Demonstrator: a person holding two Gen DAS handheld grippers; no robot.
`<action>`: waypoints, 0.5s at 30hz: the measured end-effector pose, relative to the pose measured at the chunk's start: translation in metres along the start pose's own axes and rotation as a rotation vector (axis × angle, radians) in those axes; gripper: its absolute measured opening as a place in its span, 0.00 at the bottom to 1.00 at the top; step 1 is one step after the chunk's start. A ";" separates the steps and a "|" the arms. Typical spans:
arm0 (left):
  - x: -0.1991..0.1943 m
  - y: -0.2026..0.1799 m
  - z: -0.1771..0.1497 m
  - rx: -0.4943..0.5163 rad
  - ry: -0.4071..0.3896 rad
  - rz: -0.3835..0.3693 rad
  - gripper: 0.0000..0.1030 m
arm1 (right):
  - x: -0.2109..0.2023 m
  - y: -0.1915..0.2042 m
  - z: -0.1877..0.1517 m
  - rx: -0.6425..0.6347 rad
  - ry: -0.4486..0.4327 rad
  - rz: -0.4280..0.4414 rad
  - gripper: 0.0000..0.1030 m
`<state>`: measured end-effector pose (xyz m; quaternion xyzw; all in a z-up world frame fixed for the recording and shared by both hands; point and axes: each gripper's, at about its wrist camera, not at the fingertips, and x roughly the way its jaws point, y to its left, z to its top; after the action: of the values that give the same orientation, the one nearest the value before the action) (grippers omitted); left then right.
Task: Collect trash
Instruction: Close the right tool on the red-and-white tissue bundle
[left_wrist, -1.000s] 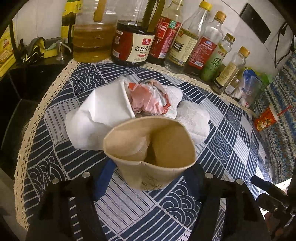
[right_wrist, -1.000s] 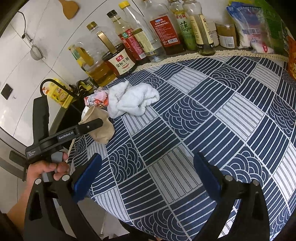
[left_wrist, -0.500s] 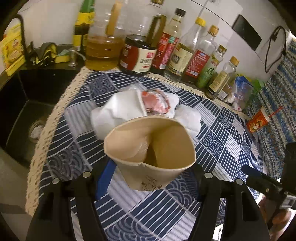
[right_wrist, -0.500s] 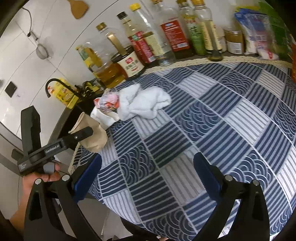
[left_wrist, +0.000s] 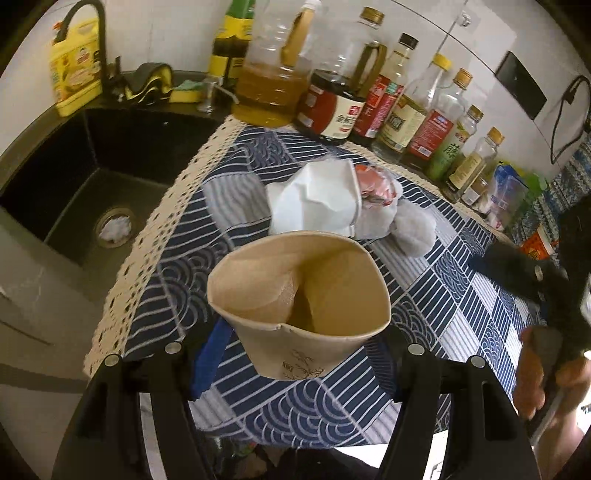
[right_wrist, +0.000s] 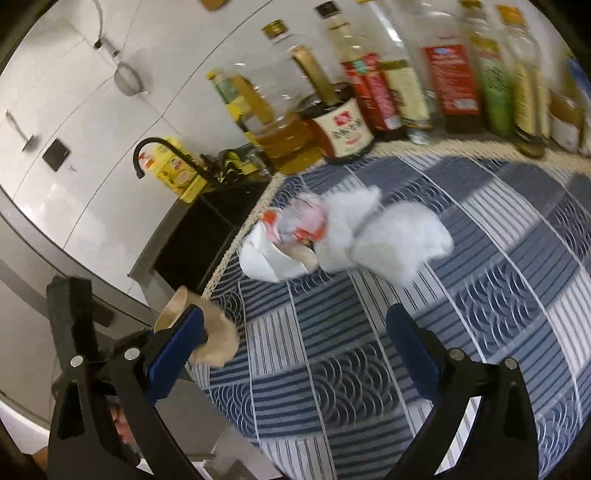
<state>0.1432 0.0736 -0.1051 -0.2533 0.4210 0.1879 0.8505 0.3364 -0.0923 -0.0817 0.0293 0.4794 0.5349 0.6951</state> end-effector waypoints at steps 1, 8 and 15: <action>-0.002 0.003 -0.002 -0.008 0.003 0.006 0.64 | 0.004 0.002 0.005 -0.005 0.002 0.013 0.95; -0.006 0.013 -0.013 -0.054 0.019 0.018 0.64 | 0.038 0.011 0.040 -0.062 -0.007 0.070 0.95; -0.006 0.020 -0.016 -0.110 0.014 0.033 0.64 | 0.071 0.009 0.060 -0.128 0.024 0.077 0.85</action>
<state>0.1192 0.0796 -0.1139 -0.2943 0.4202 0.2229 0.8290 0.3696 -0.0058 -0.0896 -0.0034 0.4507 0.5911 0.6689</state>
